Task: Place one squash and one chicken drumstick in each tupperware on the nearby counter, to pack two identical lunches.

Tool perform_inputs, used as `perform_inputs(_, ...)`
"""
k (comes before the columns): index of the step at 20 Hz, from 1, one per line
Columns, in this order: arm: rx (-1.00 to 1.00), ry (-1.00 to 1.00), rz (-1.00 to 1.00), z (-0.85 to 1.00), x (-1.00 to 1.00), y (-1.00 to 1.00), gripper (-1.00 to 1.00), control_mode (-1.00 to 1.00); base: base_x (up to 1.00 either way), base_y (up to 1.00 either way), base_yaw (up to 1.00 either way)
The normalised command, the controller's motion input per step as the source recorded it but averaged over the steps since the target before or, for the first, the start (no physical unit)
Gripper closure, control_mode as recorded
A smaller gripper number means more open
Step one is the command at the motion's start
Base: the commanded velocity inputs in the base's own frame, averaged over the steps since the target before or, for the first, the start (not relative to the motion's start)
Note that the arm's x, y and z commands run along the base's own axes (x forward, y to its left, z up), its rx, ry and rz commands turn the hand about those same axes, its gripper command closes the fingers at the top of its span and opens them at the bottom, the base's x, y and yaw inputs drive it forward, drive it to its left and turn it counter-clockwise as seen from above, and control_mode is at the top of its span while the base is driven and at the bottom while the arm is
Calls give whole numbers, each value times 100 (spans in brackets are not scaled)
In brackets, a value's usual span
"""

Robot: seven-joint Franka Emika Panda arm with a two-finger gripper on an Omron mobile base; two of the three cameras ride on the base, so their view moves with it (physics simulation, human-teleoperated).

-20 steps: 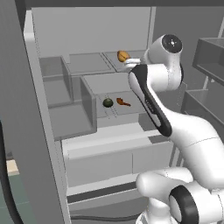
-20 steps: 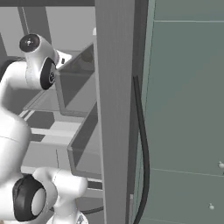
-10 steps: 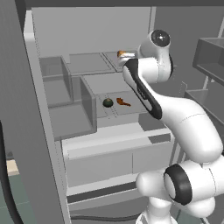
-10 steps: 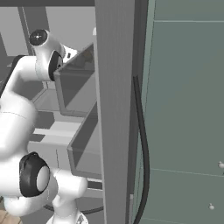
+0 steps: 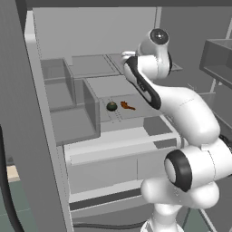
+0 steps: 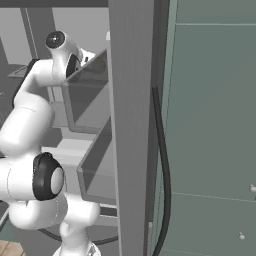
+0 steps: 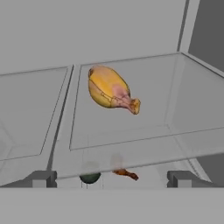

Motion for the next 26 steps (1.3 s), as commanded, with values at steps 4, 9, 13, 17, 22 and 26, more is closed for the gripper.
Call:
perform_inputs(4,0,0,0,0,59,0,-100,-100,0,0,0)
perform_inputs(9,0,0,0,0,56,0,-100,-100,0,0,0)
perform_inputs(13,0,0,0,0,50,0,-100,-100,0,0,0)
perform_inputs(17,0,0,0,0,50,0,-100,-100,0,0,0)
perform_inputs(22,0,1,0,0,58,0,-100,-100,0,0,0)
perform_inputs(26,0,2,0,0,45,0,-100,-100,0,0,0)
